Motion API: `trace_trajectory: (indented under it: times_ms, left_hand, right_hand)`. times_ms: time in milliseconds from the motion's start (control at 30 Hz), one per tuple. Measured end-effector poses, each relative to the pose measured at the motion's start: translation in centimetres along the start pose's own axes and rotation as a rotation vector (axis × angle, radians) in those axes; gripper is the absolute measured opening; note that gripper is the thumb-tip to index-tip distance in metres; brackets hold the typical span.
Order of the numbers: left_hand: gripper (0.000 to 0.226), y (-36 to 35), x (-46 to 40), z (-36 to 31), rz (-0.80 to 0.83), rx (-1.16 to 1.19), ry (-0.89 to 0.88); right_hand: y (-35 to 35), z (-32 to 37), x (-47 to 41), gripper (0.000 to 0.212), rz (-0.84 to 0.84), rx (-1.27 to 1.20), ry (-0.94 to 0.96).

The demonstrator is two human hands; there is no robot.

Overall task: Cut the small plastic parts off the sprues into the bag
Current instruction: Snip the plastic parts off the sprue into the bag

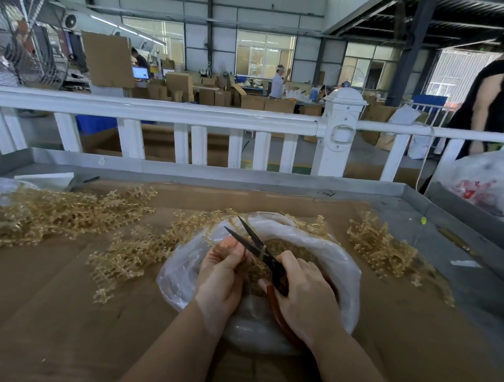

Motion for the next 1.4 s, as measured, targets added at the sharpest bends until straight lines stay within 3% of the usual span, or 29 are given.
trace_trajectory:
  times_ms: [1133,1400]
  left_hand:
    - [0.029,-0.15,-0.34,-0.04,0.034,-0.037,-0.074]
    - [0.026,0.38,-0.15,-0.01,-0.02,-0.034,-0.041]
  right_hand:
    - [0.05,0.49,-0.03,0.038,-0.036,-0.003,0.035]
    - [0.91,0.43,0.51,0.038,-0.135,-0.074,0.004]
Point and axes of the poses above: each hand's wrist, its own x-axis away from the middle knuckle, its own y-axis out of the back of the hand, z = x × y, the point moved 6 cm from there along -x, towards the middle knuckle, and after that the axes turned 6 degrees about z, right-handed, at the moved point
